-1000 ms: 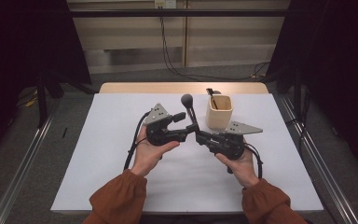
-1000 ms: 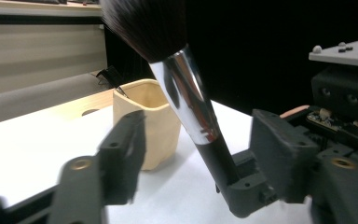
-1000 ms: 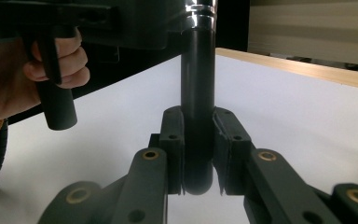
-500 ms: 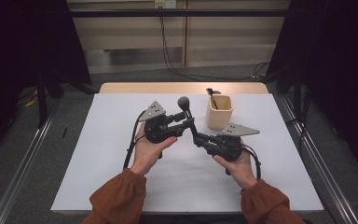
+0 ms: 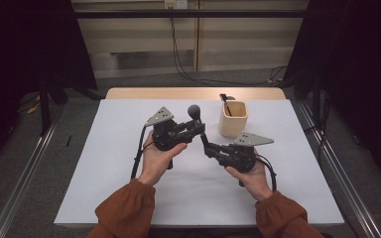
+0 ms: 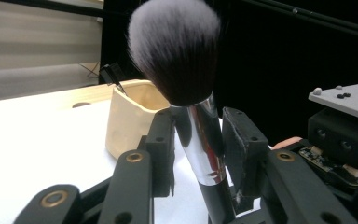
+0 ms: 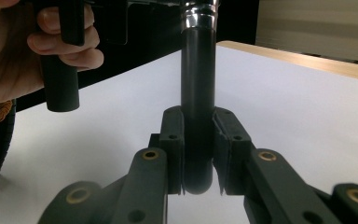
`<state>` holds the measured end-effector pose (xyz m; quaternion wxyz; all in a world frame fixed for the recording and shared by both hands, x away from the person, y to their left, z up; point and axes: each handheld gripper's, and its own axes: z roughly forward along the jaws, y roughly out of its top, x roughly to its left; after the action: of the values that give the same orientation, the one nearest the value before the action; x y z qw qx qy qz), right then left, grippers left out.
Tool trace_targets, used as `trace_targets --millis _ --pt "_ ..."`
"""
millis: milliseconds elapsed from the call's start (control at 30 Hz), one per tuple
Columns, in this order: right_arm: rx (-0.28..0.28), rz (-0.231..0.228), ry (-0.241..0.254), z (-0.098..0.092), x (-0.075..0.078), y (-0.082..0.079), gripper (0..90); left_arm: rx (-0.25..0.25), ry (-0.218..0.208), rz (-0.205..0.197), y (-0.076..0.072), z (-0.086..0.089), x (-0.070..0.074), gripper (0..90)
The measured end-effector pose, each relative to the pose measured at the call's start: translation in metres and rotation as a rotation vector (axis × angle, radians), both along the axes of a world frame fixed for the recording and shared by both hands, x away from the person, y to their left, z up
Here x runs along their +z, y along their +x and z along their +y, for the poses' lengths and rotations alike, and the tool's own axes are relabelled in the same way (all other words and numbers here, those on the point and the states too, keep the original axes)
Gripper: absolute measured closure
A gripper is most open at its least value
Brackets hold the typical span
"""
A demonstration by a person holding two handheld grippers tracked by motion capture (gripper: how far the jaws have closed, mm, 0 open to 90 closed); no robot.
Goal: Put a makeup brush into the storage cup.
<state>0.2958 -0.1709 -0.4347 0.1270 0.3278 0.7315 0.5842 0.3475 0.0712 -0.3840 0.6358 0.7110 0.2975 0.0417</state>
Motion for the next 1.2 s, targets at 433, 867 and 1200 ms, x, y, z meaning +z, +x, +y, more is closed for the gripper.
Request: trace_targets --millis 433,867,1200 --pt "0.017 -0.008 -0.001 0.0024 -0.0019 0.0002 75.5 -0.055 -0.024 0.014 -0.0016 -0.0002 0.0014 70.4" --pt "0.031 0.0 0.022 0.0027 -0.0029 0.002 73.0 -0.064 0.013 -0.019 -0.0068 -0.0041 0.0053 71.0" --pt "0.031 -0.004 0.051 0.0004 0.0013 0.0016 49.0 -0.068 0.028 -0.026 -0.0069 -0.0044 0.0048 71.0"
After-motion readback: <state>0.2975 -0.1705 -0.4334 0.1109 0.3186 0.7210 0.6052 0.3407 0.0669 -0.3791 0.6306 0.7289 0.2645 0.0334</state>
